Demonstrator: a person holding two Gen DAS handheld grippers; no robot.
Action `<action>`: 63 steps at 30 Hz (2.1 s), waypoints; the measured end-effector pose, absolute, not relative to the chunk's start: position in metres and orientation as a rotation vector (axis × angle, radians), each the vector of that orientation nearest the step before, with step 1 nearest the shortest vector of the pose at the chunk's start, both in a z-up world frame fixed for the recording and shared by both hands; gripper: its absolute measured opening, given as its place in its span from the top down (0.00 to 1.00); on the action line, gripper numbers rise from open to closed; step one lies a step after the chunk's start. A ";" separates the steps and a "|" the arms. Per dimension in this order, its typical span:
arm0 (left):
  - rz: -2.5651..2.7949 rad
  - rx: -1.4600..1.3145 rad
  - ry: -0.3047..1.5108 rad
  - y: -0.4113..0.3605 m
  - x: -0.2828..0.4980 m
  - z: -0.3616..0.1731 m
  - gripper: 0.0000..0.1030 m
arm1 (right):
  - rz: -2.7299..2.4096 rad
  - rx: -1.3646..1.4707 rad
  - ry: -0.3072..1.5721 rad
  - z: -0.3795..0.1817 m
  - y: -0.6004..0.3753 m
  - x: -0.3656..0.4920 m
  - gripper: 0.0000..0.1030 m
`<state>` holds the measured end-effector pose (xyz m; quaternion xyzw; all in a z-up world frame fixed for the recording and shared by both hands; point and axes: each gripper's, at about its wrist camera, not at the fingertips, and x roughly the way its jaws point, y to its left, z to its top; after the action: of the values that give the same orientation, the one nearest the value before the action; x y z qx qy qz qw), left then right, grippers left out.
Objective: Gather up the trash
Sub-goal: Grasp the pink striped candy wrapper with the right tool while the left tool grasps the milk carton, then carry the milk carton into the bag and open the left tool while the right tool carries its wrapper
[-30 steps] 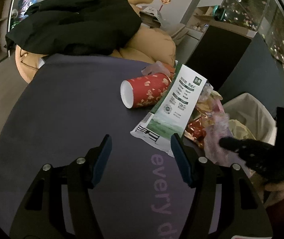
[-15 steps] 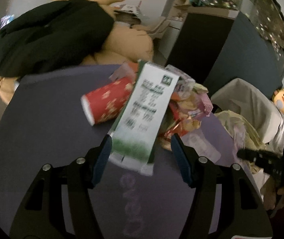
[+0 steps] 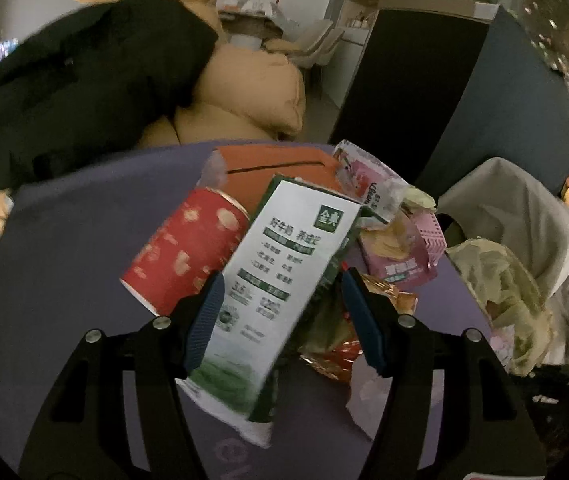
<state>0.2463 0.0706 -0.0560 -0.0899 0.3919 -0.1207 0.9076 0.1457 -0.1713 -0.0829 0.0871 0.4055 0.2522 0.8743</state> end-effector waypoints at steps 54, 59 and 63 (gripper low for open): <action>-0.242 -0.179 0.673 0.050 0.185 0.026 0.51 | 0.536 0.109 0.705 -0.034 -0.191 0.131 0.88; -0.143 -0.133 0.575 0.025 0.142 0.061 0.51 | 0.531 0.067 0.616 -0.003 -0.200 0.125 0.88; -0.117 -0.139 0.522 0.005 0.116 0.074 0.51 | 0.515 0.042 0.551 0.019 -0.210 0.124 0.88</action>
<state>0.1159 0.0046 0.0739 -0.0688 0.2577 -0.0578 0.9620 0.1236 -0.2104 0.0189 0.0203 0.2688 0.2514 0.9296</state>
